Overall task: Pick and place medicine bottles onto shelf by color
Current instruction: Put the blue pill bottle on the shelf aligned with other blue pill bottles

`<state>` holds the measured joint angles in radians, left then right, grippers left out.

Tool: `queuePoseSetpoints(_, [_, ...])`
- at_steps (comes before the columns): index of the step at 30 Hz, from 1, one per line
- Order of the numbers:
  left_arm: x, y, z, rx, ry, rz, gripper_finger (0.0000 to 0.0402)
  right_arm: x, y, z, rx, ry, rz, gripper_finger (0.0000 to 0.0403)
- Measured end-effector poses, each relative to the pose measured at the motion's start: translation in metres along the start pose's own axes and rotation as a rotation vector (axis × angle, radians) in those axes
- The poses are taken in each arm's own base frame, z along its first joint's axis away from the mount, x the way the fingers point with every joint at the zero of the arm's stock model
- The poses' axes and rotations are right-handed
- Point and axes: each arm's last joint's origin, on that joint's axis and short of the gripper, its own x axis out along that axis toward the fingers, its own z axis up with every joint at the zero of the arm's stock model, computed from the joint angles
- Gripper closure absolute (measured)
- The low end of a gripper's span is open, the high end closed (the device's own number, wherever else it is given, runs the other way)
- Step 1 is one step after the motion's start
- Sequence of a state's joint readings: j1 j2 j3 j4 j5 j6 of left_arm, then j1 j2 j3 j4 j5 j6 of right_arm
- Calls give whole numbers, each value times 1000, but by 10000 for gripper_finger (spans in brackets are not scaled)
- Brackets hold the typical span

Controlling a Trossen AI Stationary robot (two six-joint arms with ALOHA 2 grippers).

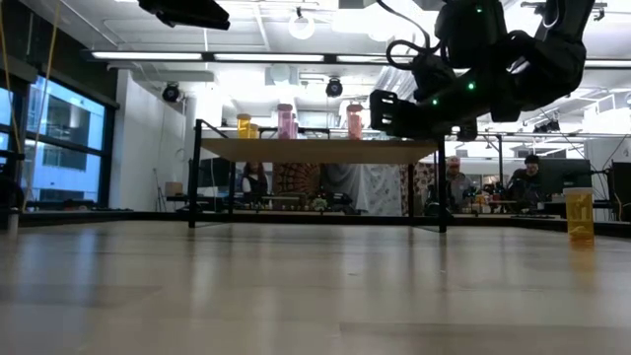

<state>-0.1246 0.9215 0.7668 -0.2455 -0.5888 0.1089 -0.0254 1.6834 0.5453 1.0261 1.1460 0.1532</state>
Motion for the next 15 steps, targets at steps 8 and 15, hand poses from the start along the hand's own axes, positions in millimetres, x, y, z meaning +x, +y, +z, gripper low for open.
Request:
queuePoseSetpoints(8, [0,0,0,-1,-2,0,202,2,-1,0,-9,3,-2,314])
queuePoseSetpoints(15, [0,0,0,-1,-2,0,202,2,-1,-1,-7,2,-17,298])
